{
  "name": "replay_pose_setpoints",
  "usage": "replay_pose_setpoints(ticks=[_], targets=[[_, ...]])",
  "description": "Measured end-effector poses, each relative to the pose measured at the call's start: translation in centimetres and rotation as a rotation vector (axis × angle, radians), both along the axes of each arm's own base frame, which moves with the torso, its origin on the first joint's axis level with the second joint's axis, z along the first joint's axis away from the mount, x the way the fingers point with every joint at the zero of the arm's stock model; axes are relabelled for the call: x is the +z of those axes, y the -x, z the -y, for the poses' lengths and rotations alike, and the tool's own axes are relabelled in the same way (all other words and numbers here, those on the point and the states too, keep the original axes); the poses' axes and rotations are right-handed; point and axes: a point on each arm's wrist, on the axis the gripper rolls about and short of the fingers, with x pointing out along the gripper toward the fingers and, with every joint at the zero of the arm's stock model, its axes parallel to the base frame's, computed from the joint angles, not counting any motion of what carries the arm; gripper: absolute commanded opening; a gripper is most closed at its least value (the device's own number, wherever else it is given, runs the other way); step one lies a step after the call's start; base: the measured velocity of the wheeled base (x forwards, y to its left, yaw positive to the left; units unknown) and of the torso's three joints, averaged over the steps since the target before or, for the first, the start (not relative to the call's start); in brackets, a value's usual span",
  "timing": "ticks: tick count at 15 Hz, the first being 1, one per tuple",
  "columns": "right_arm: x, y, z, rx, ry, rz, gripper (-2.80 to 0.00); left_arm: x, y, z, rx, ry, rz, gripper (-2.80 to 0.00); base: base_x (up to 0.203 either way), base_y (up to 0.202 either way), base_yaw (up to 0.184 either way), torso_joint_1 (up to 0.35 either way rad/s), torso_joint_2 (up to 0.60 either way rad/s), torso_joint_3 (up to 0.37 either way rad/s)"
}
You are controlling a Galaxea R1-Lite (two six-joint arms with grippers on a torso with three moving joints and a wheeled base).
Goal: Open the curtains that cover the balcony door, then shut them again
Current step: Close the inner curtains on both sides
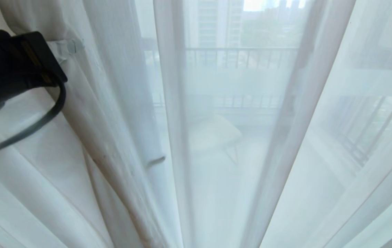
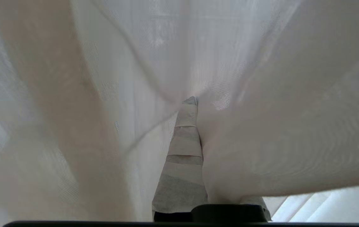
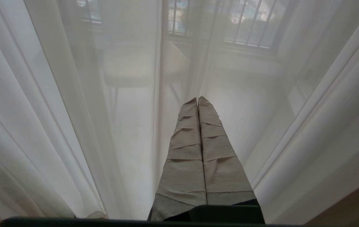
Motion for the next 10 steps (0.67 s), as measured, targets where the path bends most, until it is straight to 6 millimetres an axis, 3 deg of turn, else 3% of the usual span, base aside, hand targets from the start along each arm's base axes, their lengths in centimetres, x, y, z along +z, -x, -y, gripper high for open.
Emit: replay_pose_setpoints(ticks=[4,9,10], targets=[[0.0,0.0,0.0,0.000,0.000,0.000,-2.80,-2.0,0.8,-0.8,0.024,-0.021,-0.045,-2.80,0.000,0.000,0.000,0.000,0.00,0.000],[0.0,0.0,0.0,0.001,0.000,0.000,-2.80,-2.4,1.1,-1.3,0.038,-0.022,-0.051,-2.80,0.000,0.000,0.000,0.000,0.00,0.000],[0.0,0.0,0.0,0.001,0.000,0.000,-2.80,-2.5,1.1,-1.3,0.039,-0.023,-0.053,-1.93,0.000,0.000,0.000,0.000,0.00,0.000]])
